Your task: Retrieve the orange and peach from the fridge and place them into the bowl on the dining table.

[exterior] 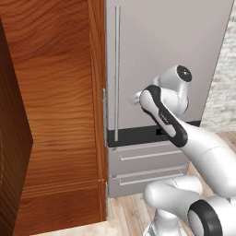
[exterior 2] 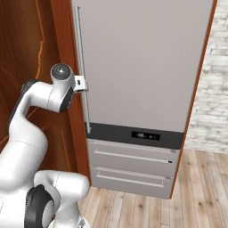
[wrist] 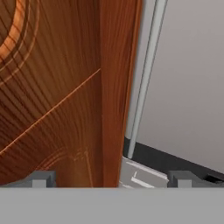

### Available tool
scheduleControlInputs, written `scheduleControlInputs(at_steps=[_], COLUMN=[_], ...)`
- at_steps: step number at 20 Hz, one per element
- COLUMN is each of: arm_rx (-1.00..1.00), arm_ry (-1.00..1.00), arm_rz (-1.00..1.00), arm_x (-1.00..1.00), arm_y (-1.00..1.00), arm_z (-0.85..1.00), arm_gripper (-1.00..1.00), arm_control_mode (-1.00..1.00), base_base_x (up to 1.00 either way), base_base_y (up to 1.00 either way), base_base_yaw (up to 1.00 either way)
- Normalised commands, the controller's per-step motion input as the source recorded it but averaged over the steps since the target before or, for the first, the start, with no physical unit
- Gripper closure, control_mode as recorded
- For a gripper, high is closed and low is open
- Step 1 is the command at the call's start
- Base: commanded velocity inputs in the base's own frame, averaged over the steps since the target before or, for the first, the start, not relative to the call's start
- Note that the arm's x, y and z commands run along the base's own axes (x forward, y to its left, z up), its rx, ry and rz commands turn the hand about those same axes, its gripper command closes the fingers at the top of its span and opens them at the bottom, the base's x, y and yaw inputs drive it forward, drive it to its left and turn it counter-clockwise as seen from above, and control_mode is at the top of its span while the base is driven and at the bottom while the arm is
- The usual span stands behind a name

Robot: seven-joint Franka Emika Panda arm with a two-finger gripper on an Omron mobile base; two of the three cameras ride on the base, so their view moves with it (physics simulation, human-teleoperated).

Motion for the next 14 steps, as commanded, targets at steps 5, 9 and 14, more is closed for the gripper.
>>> scheduleControlInputs(at_steps=[5,9,14], arm_rx=[0.00,0.00,0.00], arm_ry=[-0.01,-0.04,-0.09], arm_rz=[-0.01,-0.04,-0.07], arm_x=[0.30,0.26,0.23], arm_y=[0.01,0.00,0.00], arm_z=[0.00,0.00,0.00], arm_gripper=[-1.00,-1.00,-1.00], arm_control_mode=[-1.00,-1.00,-1.00], base_base_x=[0.00,0.00,0.00], base_base_y=[0.00,0.00,0.00], base_base_yaw=[0.00,0.00,0.00])
